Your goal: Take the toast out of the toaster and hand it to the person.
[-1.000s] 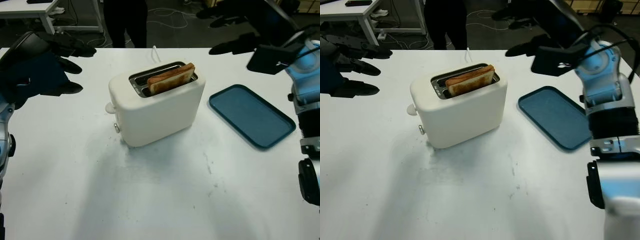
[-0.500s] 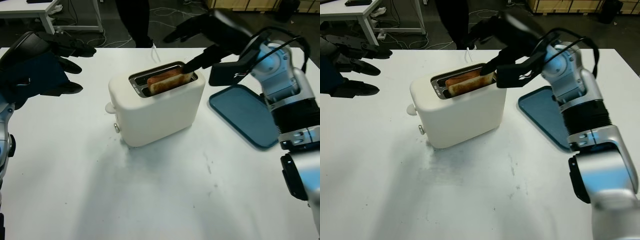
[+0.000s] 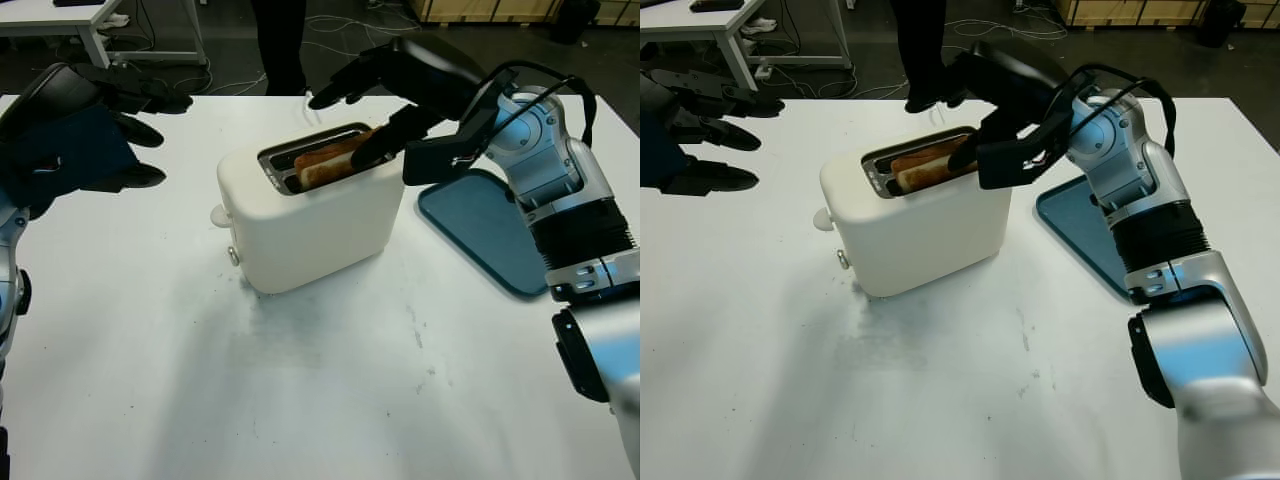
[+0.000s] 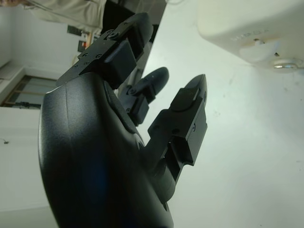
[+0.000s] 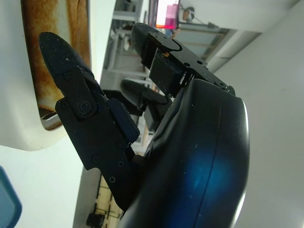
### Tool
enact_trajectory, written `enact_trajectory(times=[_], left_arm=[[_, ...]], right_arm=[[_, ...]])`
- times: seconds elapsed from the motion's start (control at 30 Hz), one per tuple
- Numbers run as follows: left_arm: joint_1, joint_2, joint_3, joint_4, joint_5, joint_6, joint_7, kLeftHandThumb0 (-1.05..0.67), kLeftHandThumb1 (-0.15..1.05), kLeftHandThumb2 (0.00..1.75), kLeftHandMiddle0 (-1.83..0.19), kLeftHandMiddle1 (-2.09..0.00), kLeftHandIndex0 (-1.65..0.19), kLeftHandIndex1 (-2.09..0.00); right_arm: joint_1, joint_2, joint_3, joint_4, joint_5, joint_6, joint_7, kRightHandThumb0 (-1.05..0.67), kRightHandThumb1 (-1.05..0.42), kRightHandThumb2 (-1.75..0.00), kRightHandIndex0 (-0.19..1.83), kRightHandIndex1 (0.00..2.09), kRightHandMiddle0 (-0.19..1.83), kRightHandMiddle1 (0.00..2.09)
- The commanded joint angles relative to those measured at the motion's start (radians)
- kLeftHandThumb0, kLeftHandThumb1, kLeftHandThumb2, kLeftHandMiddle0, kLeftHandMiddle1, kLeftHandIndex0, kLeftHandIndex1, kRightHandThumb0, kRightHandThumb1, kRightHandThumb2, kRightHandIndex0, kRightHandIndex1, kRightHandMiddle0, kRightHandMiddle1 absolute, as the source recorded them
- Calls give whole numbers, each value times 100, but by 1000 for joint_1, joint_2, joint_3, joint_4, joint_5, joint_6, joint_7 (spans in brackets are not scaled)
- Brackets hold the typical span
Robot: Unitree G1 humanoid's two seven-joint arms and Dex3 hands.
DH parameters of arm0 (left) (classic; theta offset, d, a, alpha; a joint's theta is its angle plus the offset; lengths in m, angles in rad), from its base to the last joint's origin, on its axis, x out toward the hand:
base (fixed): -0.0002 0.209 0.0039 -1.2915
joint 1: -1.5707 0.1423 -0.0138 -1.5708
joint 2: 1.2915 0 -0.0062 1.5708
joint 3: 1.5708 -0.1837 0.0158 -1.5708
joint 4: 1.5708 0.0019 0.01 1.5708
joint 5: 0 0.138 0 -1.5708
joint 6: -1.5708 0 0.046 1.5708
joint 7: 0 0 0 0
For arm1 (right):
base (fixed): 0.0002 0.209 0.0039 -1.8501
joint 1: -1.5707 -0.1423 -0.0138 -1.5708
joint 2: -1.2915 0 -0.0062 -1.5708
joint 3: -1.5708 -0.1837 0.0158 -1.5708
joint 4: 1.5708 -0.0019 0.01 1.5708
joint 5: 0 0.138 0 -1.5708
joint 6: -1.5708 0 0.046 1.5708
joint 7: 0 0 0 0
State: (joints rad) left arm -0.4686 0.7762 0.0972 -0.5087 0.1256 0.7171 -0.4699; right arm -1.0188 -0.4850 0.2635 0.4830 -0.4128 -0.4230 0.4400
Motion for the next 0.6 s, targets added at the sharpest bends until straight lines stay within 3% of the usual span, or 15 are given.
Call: enact_trajectory(times=[0.0, 0.17, 0.33, 0.57], left_arm=[[3, -1, 2, 4, 6, -3, 9, 24, 77, 0, -62, -56, -75, -2], [1, 2, -4, 3, 11, -7, 9, 24, 77, 0, -63, -56, -75, -2], [-4, 0, -4, -4, 10, 15, 10, 24, 77, 0, -61, -56, -74, -1], [-2, 1, -2, -3, 8, 12, 9, 23, 77, 0, -61, -56, -74, -1]], right_arm=[[-4, 2, -8, -20, 14, 18, 11, -74, -66, -1, 41, 93, 84, 2], [-2, 15, 11, 15, 1, -2, 10, -74, -68, -1, 48, 92, 86, 4], [1, 34, 33, 61, -11, 0, 10, -63, -66, 0, 53, 87, 88, 4], [-1, 43, 66, 134, -41, -61, -23, -57, -70, -1, 54, 95, 90, 6]])
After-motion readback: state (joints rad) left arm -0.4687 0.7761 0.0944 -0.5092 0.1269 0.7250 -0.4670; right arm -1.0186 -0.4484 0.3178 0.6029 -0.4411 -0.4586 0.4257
